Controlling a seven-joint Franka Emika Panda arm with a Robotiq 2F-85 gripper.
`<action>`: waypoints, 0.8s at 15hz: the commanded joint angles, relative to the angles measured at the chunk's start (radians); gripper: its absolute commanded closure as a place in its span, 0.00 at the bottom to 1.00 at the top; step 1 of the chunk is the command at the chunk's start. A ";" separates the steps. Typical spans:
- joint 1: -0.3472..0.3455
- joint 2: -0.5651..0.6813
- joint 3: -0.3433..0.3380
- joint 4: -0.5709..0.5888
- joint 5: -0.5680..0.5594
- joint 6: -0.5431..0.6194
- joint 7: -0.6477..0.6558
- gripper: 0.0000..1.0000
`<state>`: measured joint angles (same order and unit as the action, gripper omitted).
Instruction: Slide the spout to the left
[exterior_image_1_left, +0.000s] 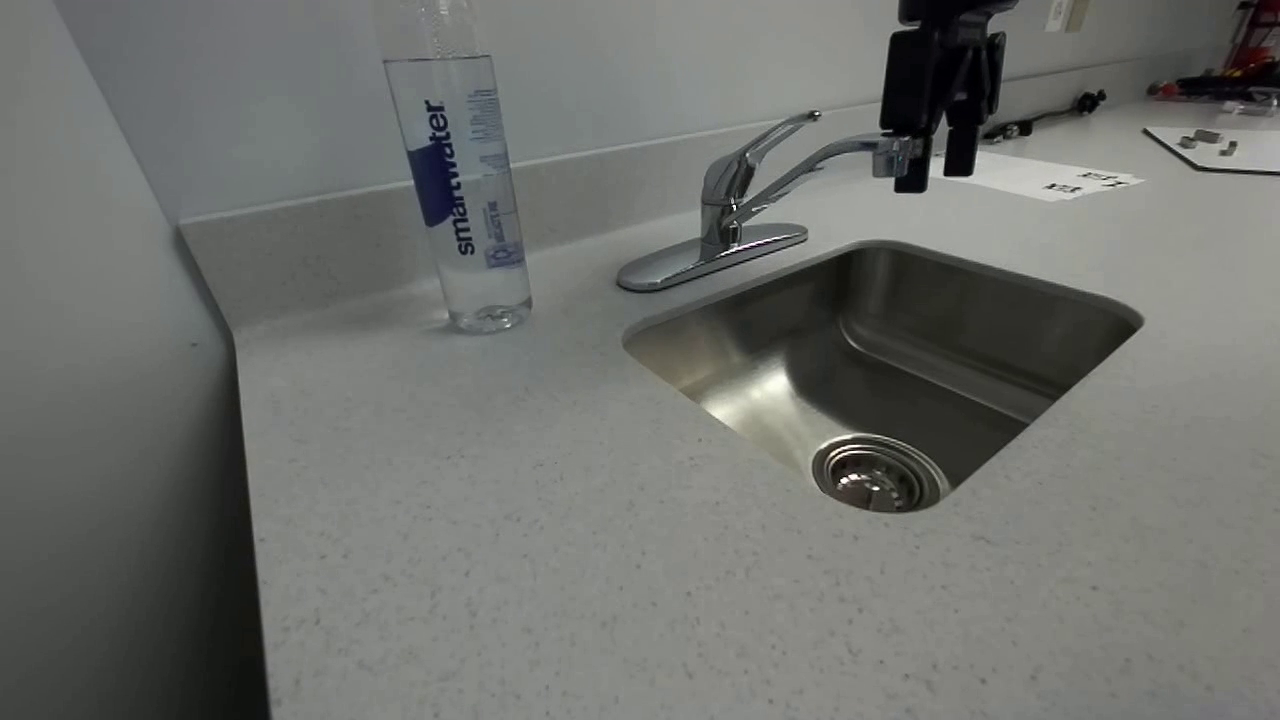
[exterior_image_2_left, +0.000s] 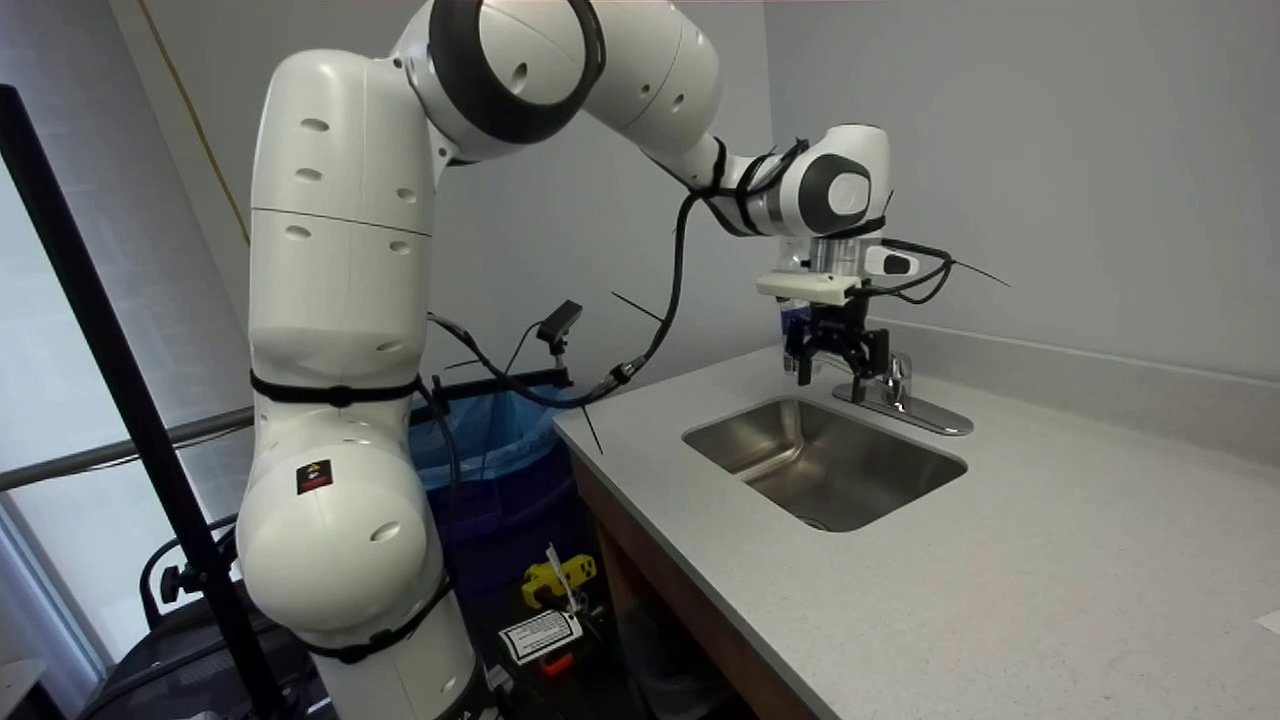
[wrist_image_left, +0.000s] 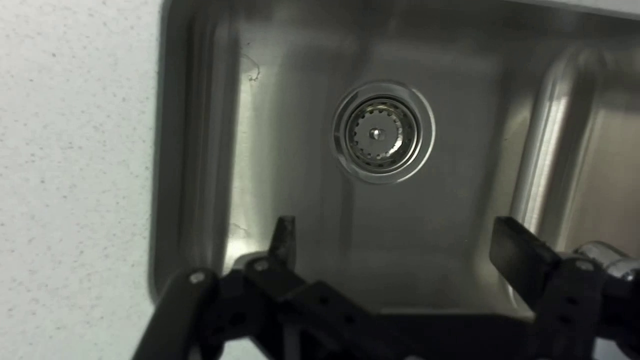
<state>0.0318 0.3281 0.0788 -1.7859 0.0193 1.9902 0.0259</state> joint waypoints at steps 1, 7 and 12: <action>0.029 0.024 0.023 0.058 0.041 -0.007 -0.032 0.00; 0.059 0.079 0.028 0.229 0.016 -0.032 -0.043 0.00; 0.079 0.063 0.044 0.170 0.027 0.046 -0.045 0.00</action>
<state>0.0968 0.3778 0.1142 -1.6274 0.0283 2.0092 -0.0052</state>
